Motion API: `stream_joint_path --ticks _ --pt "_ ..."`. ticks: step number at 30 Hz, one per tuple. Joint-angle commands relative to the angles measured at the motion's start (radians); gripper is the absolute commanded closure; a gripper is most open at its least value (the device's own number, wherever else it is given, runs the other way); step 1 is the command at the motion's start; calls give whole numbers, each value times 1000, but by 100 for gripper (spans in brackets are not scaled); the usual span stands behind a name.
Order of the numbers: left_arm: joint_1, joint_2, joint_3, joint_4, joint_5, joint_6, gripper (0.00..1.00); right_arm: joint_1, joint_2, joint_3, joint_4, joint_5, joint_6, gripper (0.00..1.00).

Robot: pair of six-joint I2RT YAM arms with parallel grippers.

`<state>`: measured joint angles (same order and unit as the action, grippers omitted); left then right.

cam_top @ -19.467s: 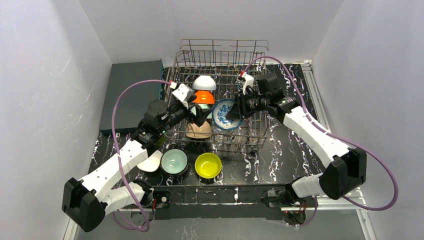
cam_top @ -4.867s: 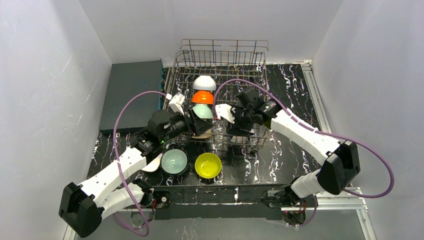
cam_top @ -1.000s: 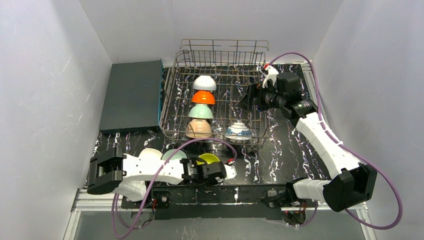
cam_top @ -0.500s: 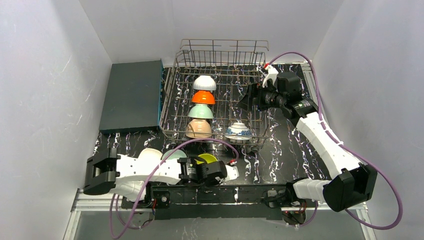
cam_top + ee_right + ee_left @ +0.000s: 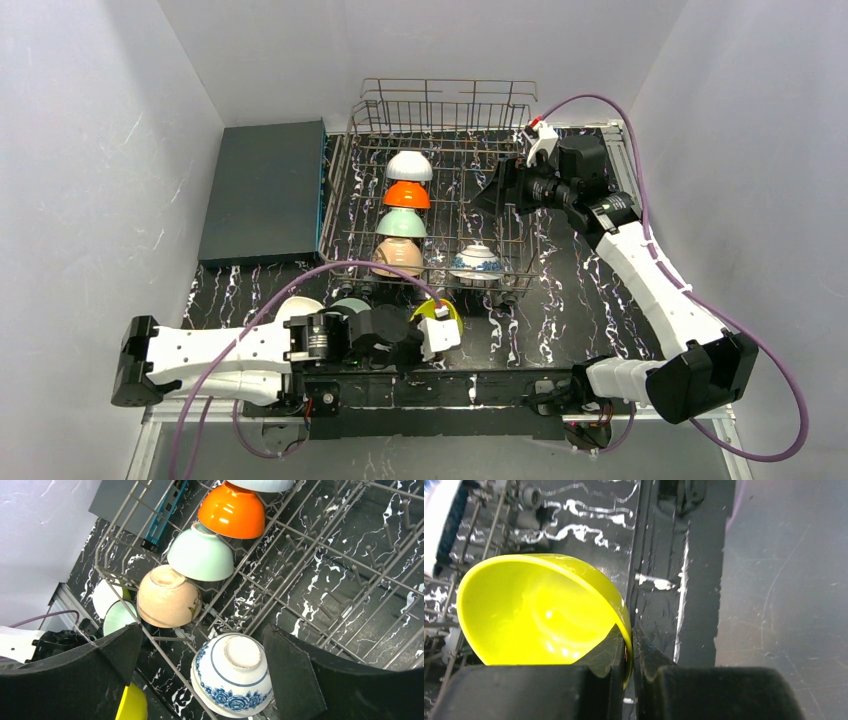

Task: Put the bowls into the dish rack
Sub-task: Pick up the bowl from the center of the board, then place the bowl in the dish rack.

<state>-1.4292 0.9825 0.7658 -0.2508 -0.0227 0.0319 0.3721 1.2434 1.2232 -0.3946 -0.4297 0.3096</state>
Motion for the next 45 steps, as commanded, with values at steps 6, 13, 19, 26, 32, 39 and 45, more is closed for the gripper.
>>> stream_joint_path --ticks 6,13,19,26,32,39,45 --pt "-5 -137 -66 332 -80 59 100 -6 -29 78 0 -60 32 1" --pt "-3 -156 -67 407 -265 226 100 -7 -45 59 54 -143 120 1" --pt "-4 -146 -86 500 -392 362 100 -4 -57 7 141 -258 226 2" --pt "57 -147 -114 581 -434 381 100 55 -53 -14 156 -286 248 5" --pt "171 -168 -124 582 -292 294 100 149 -33 -16 166 -250 256 5" --pt "266 -215 -153 578 -124 216 100 230 -1 -30 189 -204 297 4" --pt "285 -205 -146 534 -113 199 100 301 19 -26 193 -161 310 3"
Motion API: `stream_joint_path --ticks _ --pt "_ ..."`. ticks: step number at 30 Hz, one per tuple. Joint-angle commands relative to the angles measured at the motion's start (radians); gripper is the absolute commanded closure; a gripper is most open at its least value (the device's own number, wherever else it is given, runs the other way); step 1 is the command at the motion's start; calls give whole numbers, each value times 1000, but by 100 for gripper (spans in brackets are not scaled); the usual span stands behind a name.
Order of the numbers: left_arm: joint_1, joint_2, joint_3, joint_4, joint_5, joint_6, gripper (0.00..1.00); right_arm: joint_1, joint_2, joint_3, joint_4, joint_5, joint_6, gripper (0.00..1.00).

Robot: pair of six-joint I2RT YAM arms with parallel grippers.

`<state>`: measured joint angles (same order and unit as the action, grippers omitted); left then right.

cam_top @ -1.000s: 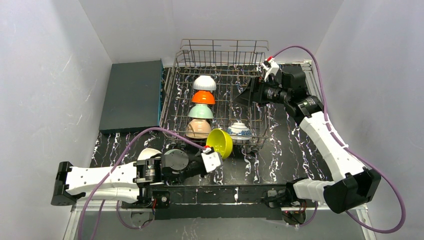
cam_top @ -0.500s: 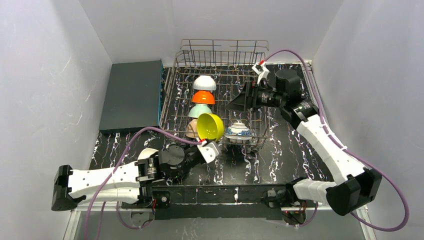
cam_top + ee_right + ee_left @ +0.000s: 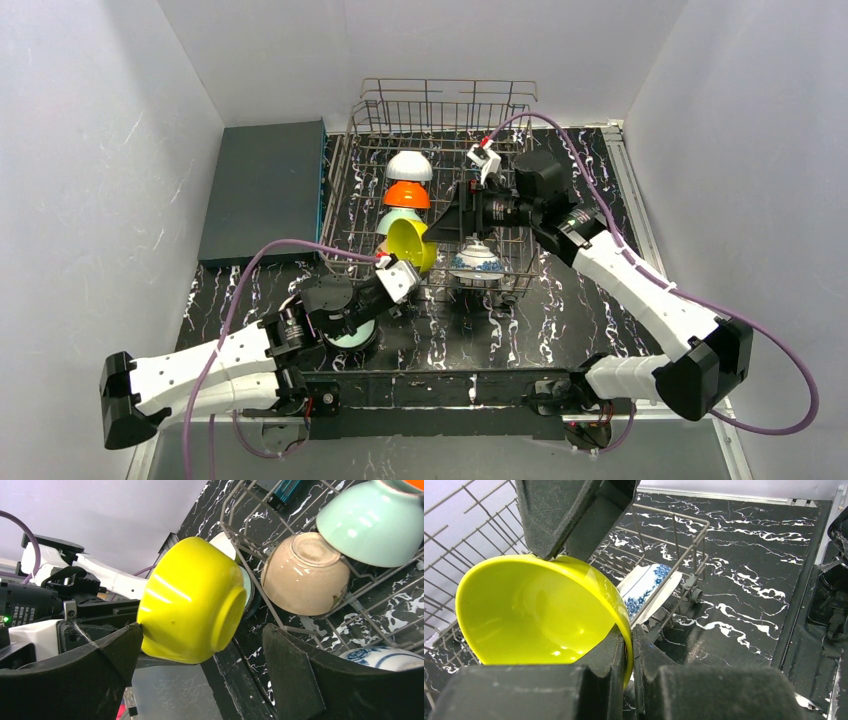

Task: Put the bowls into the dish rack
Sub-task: Place the bowl in the dish rack.

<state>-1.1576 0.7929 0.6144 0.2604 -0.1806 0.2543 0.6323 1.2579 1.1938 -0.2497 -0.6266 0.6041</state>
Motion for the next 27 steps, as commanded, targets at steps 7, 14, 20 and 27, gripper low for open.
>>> stream_joint_path --ticks 7,14,20,27 --pt "16 7 20 -2 51 -19 100 99 38 13 17 79 25 1" --pt "16 11 38 -44 39 1 100 125 66 37 -77 141 0 1" --pt "16 18 61 -108 23 36 100 127 69 32 -107 139 -14 1" --pt "16 12 62 -115 18 40 100 129 78 -4 0 67 46 4"
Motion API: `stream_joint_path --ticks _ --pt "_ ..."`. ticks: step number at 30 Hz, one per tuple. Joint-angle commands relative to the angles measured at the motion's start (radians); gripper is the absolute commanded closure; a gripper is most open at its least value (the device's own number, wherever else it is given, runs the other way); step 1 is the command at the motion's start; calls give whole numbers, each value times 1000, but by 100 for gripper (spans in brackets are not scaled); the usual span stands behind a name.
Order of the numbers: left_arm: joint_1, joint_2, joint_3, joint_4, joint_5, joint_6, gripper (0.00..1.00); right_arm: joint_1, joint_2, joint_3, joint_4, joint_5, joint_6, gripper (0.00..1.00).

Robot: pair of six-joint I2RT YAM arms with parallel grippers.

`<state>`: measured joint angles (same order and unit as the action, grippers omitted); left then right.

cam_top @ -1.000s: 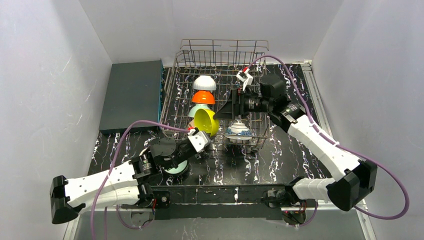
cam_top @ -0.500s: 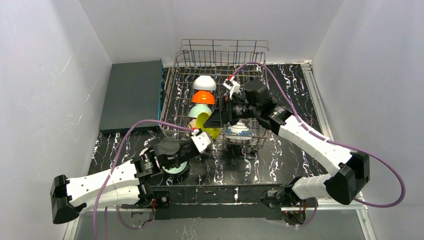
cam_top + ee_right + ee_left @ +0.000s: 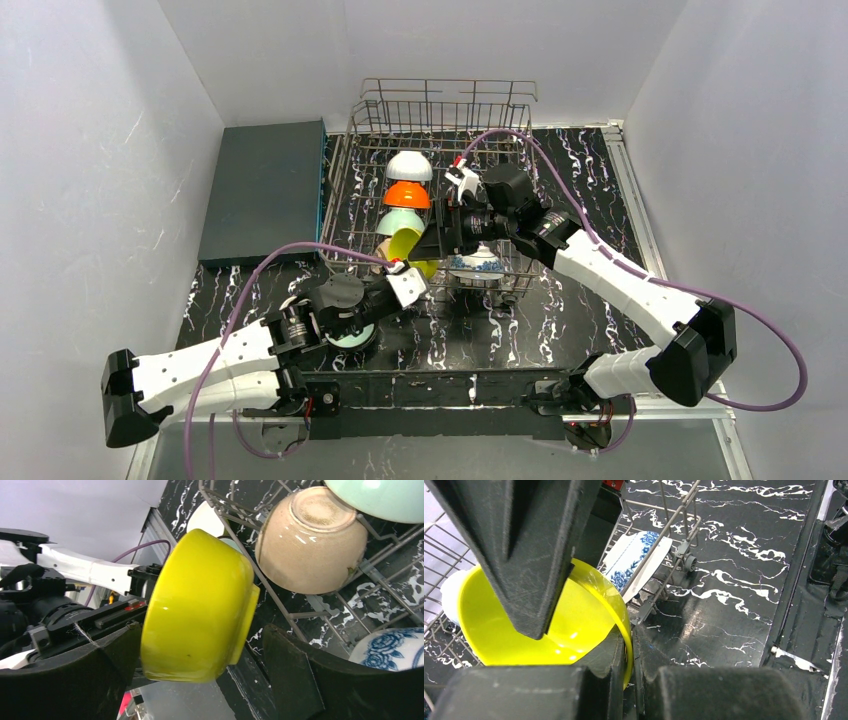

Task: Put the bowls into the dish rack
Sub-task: Place the bowl in the dish rack.

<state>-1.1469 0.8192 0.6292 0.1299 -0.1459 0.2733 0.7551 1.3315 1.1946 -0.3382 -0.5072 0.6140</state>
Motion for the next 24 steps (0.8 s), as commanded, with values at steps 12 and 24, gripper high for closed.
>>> stream_joint_path --ticks 12,24 --pt "6 -24 27 15 -38 27 100 6 0 23 60 -29 5 69" --pt "5 -25 29 10 -63 -13 66 4 15 59 -23 64 -123 99"
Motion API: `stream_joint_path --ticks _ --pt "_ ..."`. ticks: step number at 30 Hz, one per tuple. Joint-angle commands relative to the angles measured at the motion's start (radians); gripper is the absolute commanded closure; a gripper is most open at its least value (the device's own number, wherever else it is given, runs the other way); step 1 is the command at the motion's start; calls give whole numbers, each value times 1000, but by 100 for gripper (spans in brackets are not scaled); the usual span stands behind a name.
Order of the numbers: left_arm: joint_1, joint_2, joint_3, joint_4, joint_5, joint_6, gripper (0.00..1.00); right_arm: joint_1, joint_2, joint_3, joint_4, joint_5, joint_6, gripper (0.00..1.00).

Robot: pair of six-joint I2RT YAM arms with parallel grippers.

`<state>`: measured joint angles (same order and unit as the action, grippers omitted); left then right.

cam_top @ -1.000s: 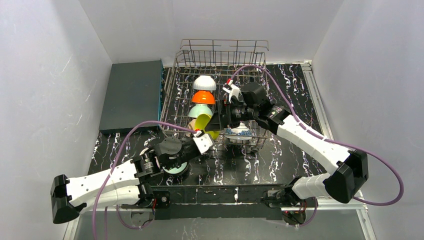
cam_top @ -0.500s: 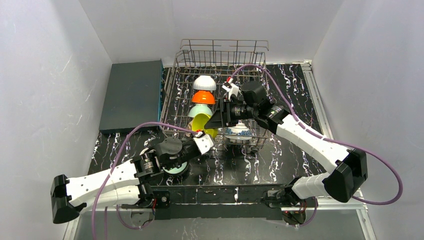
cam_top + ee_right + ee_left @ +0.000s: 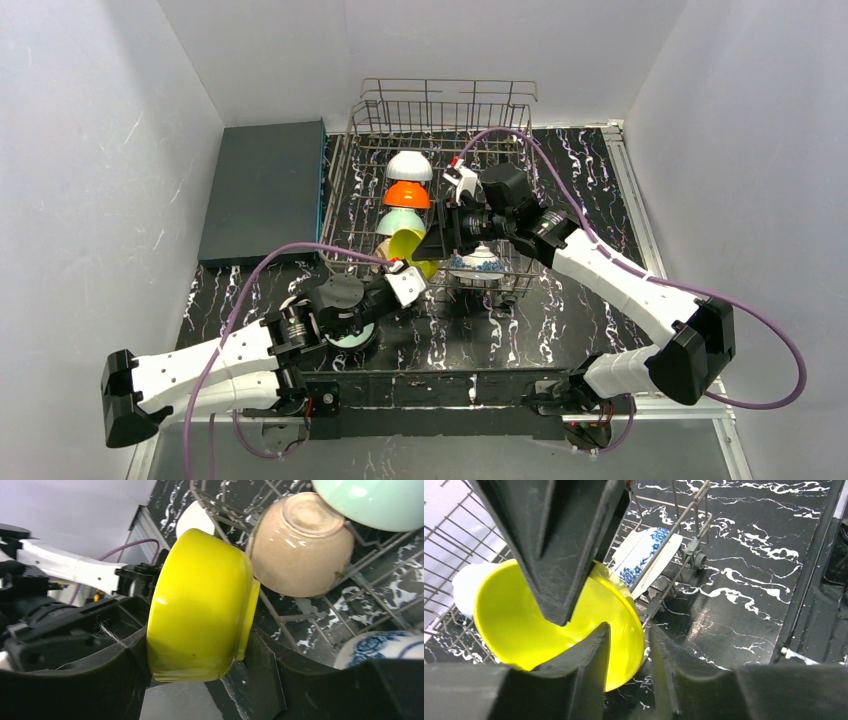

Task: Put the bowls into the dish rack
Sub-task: Place the bowl in the dish rack.

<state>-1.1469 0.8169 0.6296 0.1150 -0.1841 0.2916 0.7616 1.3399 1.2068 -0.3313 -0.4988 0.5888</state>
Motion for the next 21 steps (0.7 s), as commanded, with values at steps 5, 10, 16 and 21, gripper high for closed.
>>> stream_joint_path --ticks 5,10,16,21 --pt "6 -31 38 -17 2 -61 18 -22 31 73 -71 84 -146 99" --pt "6 -31 60 -76 -8 -86 5 -71 33 86 -87 82 -186 99" --pt "30 1 134 -202 -26 -144 2 -150 32 110 -115 66 -239 99" --pt "99 31 189 -279 4 -191 2 -222 21 128 -121 18 -317 99"
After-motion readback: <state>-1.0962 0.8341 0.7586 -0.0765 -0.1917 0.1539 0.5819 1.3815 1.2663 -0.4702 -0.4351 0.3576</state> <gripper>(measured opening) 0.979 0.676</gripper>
